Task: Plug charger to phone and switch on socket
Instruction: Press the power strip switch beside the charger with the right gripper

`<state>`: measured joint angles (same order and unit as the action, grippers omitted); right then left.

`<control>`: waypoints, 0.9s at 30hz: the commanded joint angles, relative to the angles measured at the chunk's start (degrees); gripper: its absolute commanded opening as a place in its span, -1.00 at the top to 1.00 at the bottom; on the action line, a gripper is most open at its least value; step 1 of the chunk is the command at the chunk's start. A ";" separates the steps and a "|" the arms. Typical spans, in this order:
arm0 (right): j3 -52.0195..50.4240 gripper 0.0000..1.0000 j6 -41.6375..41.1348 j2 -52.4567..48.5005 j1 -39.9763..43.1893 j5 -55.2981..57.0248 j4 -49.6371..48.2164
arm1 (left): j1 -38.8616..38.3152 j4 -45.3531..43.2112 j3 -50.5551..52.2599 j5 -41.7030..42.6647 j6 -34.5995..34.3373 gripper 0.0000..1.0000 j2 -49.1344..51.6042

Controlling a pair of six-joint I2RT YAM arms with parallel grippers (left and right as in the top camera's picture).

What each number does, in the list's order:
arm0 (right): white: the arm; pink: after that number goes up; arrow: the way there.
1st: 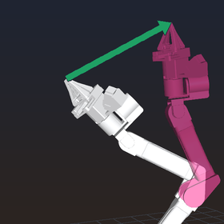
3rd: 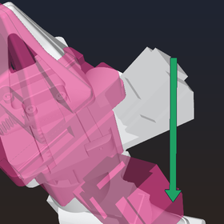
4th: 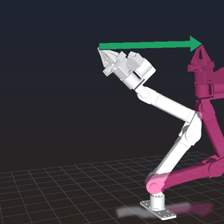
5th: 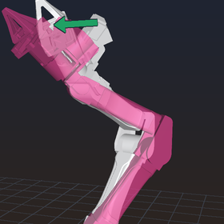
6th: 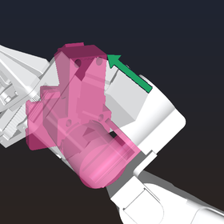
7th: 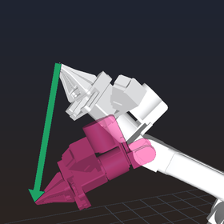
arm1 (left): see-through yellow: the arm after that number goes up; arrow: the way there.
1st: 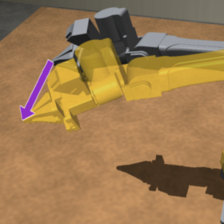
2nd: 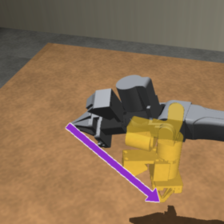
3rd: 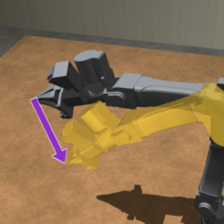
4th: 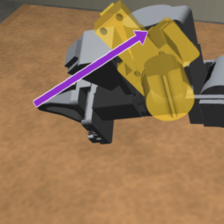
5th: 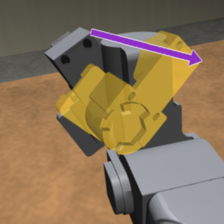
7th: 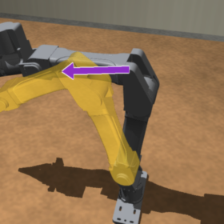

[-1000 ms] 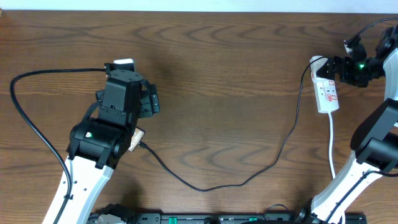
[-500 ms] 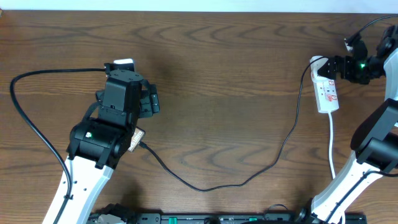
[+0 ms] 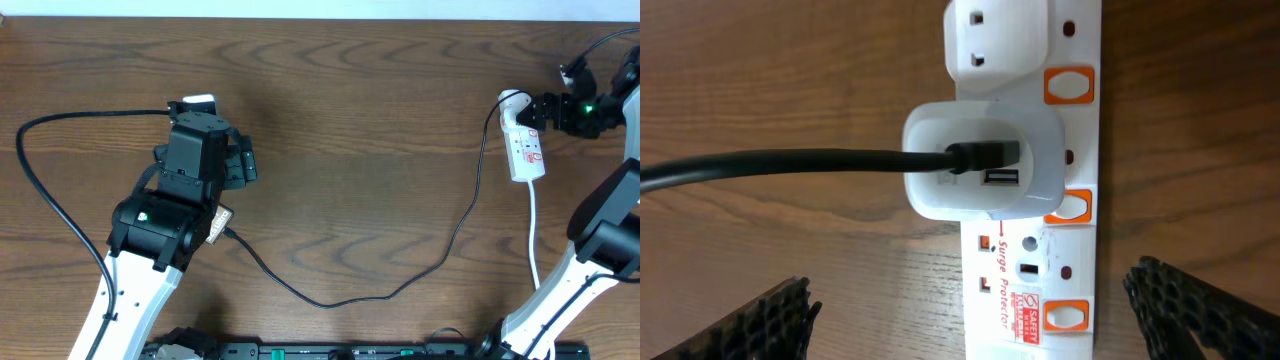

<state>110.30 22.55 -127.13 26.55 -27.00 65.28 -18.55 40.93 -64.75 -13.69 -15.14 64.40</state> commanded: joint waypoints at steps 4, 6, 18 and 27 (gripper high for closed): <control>0.59 -0.99 1.66 -4.72 -0.98 -2.45 0.35 | -0.20 0.17 -0.72 -0.94 0.50 -0.78 -0.04; 0.59 -0.99 1.77 -5.66 -1.55 -2.97 0.26 | -0.20 0.15 -0.72 -0.94 0.50 -0.77 -0.04; 0.59 -0.99 1.90 -6.03 -2.75 -3.30 -1.64 | -0.20 0.17 -0.55 -0.94 0.50 -0.77 -0.04; 0.59 -0.98 1.75 -6.05 -2.75 -3.45 -1.44 | -0.20 0.11 -0.28 -0.94 0.48 -0.77 -0.04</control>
<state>110.34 23.92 -132.75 24.47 -28.69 63.55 -18.55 40.93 -64.75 -13.69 -15.14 64.40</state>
